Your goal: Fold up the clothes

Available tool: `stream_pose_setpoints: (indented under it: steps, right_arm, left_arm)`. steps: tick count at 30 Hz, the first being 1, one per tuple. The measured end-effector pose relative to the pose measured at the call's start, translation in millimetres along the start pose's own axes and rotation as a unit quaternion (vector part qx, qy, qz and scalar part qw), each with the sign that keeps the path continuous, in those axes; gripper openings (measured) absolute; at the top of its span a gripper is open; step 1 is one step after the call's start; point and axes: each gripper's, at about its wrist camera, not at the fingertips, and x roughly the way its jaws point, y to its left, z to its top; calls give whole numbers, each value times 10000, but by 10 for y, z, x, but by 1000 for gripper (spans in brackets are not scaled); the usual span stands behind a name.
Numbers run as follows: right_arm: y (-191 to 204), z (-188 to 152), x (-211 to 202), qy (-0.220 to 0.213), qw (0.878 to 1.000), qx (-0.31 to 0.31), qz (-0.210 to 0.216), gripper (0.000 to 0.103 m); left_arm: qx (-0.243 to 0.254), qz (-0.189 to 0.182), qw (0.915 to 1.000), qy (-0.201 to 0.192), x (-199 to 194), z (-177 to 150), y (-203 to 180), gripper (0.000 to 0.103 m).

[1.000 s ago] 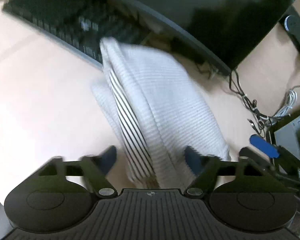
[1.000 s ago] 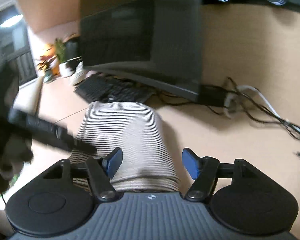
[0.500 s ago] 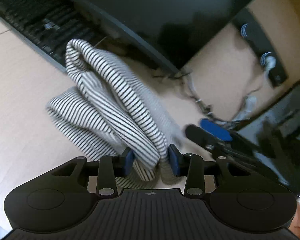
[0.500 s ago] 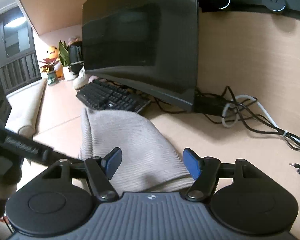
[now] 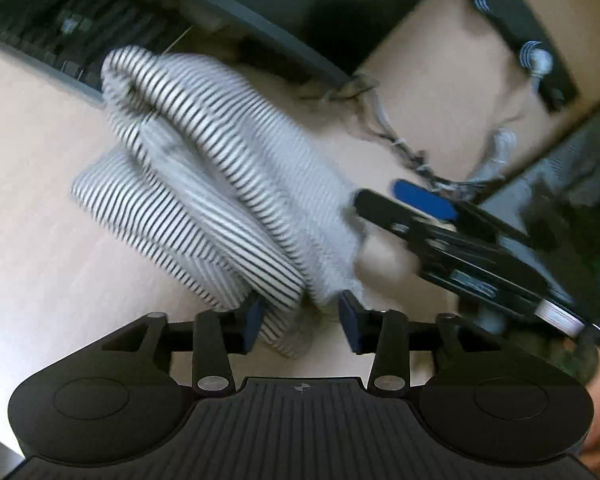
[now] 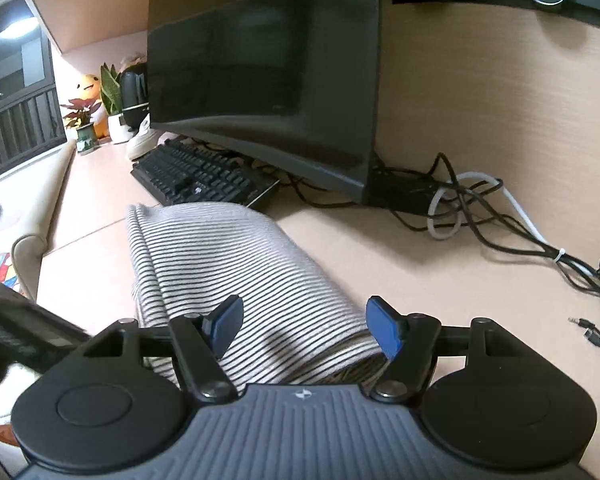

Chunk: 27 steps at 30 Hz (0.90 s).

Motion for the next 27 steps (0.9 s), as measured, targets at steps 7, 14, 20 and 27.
stream_pose_setpoints:
  steps: [7,14,20,27]
  right_arm:
    - [-427,127,444,-13,9965,783,305,70]
    - [-453,-90,521,411,9876,1223,889,62]
    - [164,-329,86,746,9900,346,1148,67]
    - [-5,-218,-93,478,9811,1074,1537,73]
  left_arm:
    - [273,373,9860,-1601,-397,451,-58,75]
    - [41,730,9934,-888,-21,568,430,64]
    - [283,988,9927,-638,-100,483,613,59]
    - [-19,1474,9871,-628,-471,430,545,89]
